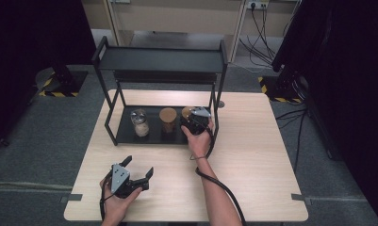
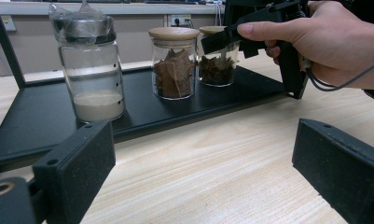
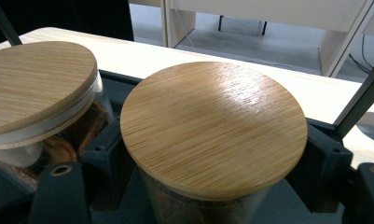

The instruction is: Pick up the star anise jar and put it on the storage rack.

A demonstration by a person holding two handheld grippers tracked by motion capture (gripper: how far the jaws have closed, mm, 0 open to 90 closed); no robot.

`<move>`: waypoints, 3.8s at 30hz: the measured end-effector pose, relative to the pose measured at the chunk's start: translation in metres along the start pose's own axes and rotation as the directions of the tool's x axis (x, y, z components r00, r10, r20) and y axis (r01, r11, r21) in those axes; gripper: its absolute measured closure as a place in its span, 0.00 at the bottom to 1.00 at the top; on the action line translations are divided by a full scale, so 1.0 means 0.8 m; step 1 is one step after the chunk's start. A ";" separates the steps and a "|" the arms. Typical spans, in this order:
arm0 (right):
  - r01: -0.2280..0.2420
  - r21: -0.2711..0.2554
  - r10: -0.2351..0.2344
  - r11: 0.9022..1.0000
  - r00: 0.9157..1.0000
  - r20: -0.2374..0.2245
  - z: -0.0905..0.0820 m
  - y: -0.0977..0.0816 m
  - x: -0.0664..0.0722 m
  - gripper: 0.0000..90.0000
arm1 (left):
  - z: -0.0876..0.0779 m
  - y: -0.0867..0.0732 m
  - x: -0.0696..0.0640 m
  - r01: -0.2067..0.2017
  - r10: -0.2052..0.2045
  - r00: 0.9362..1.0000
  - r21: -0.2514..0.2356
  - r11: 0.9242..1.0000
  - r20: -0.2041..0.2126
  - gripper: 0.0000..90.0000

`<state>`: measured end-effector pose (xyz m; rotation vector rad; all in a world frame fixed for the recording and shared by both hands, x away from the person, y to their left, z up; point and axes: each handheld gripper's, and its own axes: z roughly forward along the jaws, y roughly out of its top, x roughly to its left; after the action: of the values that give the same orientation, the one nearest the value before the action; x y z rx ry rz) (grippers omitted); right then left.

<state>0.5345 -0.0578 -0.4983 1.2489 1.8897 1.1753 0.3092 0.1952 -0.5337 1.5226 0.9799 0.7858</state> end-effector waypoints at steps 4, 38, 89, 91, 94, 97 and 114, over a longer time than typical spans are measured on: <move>-0.006 0.007 0.006 1.000 1.000 -0.005 0.000 0.000 0.000 0.26 | 0.000 0.000 0.000 0.001 -0.001 1.000 0.001 1.000 0.000 0.06; -0.017 0.039 0.018 0.999 1.000 -0.023 -0.013 -0.002 0.009 0.04 | 0.000 0.000 -0.001 -0.004 0.004 1.000 -0.002 1.000 -0.001 0.06; 0.020 0.006 -0.020 1.000 0.996 -0.084 -0.071 -0.013 0.018 0.04 | 0.000 0.000 -0.001 -0.004 0.004 1.000 -0.004 1.000 -0.004 0.06; 0.027 0.002 -0.027 1.000 0.996 -0.091 -0.075 -0.013 0.019 0.04 | 0.000 0.000 -0.001 -0.005 0.005 1.000 -0.005 1.000 -0.004 0.06; 0.027 0.001 -0.026 1.000 0.995 -0.096 -0.078 -0.014 0.019 0.04 | 0.000 0.000 -0.001 -0.006 0.006 1.000 -0.005 1.000 -0.004 0.06; 0.034 0.005 -0.033 0.999 0.994 -0.106 -0.081 -0.017 0.021 0.04 | 0.000 0.000 -0.001 -0.004 0.004 1.000 -0.005 1.000 -0.004 0.06; 0.059 -0.005 -0.059 0.998 0.988 -0.143 -0.100 -0.020 0.026 0.04 | 0.000 0.000 -0.001 -0.005 0.005 1.000 -0.004 1.000 -0.006 0.06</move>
<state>0.4541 -0.0697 -0.4772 1.1262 2.0156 1.2637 0.3087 0.1946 -0.5338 1.5203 0.9787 0.7954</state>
